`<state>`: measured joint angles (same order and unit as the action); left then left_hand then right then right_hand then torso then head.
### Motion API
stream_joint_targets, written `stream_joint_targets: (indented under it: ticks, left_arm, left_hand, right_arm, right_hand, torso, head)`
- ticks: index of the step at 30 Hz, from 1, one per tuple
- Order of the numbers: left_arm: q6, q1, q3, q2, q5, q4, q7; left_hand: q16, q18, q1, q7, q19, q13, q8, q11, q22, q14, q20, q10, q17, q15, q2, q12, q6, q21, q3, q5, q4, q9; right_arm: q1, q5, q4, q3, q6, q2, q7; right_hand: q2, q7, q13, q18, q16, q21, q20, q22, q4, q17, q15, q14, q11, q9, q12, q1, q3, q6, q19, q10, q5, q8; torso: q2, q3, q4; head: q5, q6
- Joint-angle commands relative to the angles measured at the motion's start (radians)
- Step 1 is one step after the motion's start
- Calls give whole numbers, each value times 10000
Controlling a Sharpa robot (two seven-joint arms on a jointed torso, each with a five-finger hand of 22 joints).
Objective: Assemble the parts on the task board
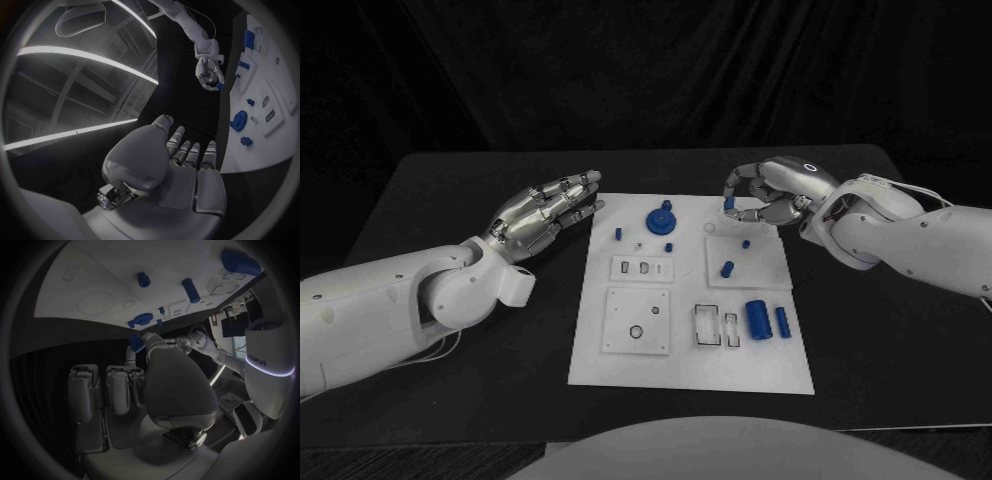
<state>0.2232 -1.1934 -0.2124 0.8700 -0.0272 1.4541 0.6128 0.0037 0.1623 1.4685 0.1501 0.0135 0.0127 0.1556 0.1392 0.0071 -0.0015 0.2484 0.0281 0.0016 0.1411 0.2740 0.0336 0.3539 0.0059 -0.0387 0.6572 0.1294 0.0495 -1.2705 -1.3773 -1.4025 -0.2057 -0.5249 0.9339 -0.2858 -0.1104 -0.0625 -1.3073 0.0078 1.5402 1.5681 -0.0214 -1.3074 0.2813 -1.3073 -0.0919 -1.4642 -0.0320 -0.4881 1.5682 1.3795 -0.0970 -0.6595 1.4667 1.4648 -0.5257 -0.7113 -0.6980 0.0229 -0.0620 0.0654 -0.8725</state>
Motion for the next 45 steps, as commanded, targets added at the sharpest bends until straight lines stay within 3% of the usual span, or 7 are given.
stream_joint_targets:
  ticks: [1,10,18,23,33,40,45]
  left_arm:
    - [52,14,9,-37,17,13,88]
    - [31,13,10,-10,17,43,116]
    - [36,11,10,-23,17,90,103]
    - [-2,10,10,1,17,134,68]
    - [-3,9,10,-32,17,143,34]
    - [-8,9,10,-52,17,130,5]
    - [12,9,10,-83,17,113,-16]
  left_hand:
    - [-37,136,-6,198,-4,16,54,57,13,15,43,19,-16,51,34,60,-7,49,78,2,-11,3]
    - [-37,140,-16,195,7,19,71,53,19,15,48,27,-16,53,25,69,21,57,91,3,-10,8]
    - [-37,144,-25,190,9,20,81,48,20,15,55,30,-16,59,17,73,34,59,110,10,-12,10]
    - [-37,145,-29,189,13,21,91,47,22,15,58,33,-16,61,14,77,52,62,115,10,-12,13]
    - [-37,147,-38,188,13,21,101,45,22,15,64,33,-16,63,4,77,66,62,123,12,-10,15]
    - [-37,147,-45,188,11,20,106,46,20,15,66,31,-16,63,1,75,73,60,130,12,-8,16]
    - [-37,148,-48,189,9,20,106,46,20,15,67,31,-16,63,-1,75,70,59,133,12,-6,15]
  right_arm:
    - [-45,-31,-158,2,455,-138,256]
    - [-74,-32,-633,2,1114,-595,531]
    - [23,-497,-985,2,1496,-1036,1141]
    - [166,-700,-1109,1,1522,-1178,1519]
    - [426,-788,-1170,0,1723,-1452,1903]
    - [526,-796,-1074,0,1852,-1654,2028]
    - [585,-798,-975,0,1810,-1793,2077]
  right_hand:
    - [18,-86,-2635,-78,-61,27,-59,-2634,24,-1752,86,-880,106,38,26,62,-68,-23,1041,1060,89,78]
    - [23,-158,-2635,-62,-92,-23,-117,-2613,-10,-1681,161,-861,199,136,26,126,-100,-32,1009,1060,137,226]
    - [-18,-254,-2635,-9,-183,-197,-211,-2541,-49,-1474,260,-808,302,290,26,135,-90,-52,898,1060,225,473]
    - [-25,-270,-2635,25,-259,-311,-239,-2494,-44,-1301,285,-765,333,332,26,102,-72,-97,826,1060,278,536]
    - [-16,-275,-2635,56,-311,-413,-277,-2453,-76,-1192,322,-735,378,392,26,115,-83,-219,763,1060,246,618]
    - [-13,-288,-2635,78,-343,-488,-296,-2423,-81,-1123,343,-717,403,423,26,100,-81,-265,716,1060,250,666]
    - [-3,-290,-2635,88,-361,-523,-308,-2409,-91,-1086,356,-706,418,439,26,103,-86,-304,694,1060,251,688]
  torso:
    - [-5,0,-13]
    - [-5,-10,-12]
    - [-15,-14,-56]
    - [-25,-5,-37]
    - [-33,-6,-101]
    - [-28,26,-59]
    - [-29,7,-63]
  head:
    - [-62,-2]
    - [-199,-2]
    - [-157,-2]
    - [-174,-2]
    - [-139,-2]
    - [-183,-2]
    - [-190,-2]
